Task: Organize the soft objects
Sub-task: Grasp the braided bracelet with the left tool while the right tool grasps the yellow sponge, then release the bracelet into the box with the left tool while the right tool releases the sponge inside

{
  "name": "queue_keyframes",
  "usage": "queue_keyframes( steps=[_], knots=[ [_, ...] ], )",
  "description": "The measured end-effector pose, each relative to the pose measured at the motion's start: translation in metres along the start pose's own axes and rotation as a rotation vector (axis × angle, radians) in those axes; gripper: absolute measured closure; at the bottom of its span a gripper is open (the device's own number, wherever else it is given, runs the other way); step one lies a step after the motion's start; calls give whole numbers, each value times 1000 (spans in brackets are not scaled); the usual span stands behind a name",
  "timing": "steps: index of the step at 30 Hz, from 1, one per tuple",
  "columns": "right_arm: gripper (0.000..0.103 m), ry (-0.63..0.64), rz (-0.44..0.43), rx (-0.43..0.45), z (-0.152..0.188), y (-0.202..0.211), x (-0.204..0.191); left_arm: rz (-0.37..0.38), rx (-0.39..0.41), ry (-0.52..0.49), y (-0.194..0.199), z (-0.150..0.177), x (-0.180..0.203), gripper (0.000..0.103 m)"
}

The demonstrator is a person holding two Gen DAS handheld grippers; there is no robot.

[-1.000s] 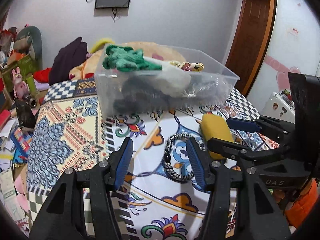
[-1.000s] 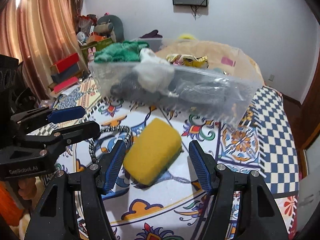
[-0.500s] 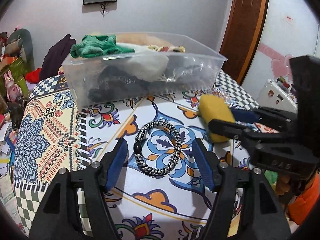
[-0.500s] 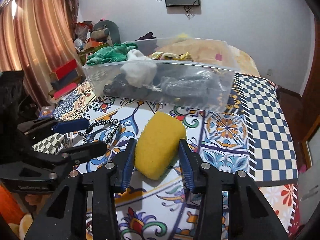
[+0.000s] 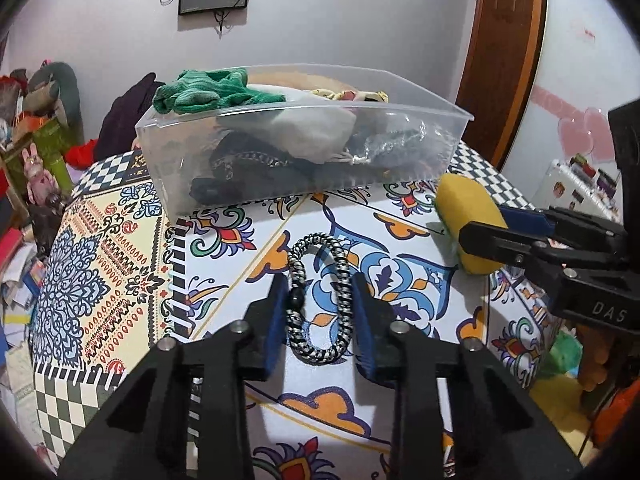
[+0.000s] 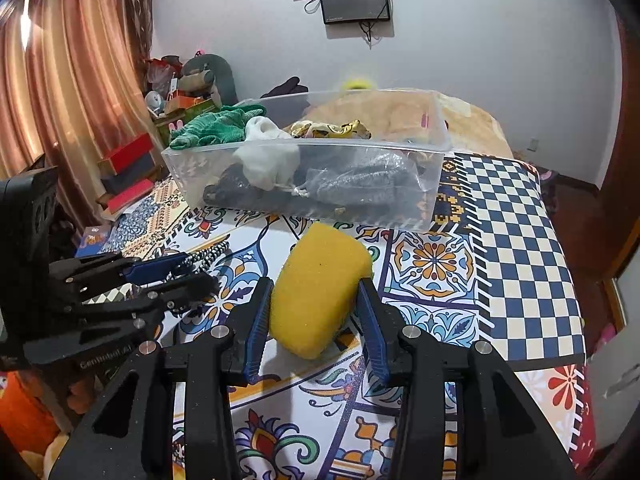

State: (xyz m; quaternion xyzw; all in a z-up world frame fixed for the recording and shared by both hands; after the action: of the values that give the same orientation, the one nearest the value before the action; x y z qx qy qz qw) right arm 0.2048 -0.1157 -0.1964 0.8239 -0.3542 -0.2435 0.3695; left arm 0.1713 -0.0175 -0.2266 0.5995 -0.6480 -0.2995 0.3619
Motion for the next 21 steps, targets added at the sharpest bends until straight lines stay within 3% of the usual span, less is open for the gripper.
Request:
queue_keyframes(
  steps=[3, 12, 21],
  knots=[
    [64, 2, 5, 7, -3, 2, 0, 20, 6, 10, 4, -2, -1, 79],
    [64, 5, 19, 54, -23, 19, 6, 36, 69, 14, 42, -16, -12, 80],
    [64, 37, 79, 144, -61, 44, 11, -1, 176, -30, 75, -66, -5, 80]
  ],
)
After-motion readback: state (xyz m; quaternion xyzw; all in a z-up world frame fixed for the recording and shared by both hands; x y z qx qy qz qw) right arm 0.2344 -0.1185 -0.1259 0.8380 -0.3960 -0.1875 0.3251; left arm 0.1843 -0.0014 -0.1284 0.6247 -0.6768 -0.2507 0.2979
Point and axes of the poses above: each gripper's, at about its wrist camera, not at the fingertips, and y roughly against the way its jaws point, x to its right, z to its underside, the point moved 10 cm from there along -y, roughly the way its jaws point, and after that the axes turned 13 degrees about -x, right-handed, at the moved point
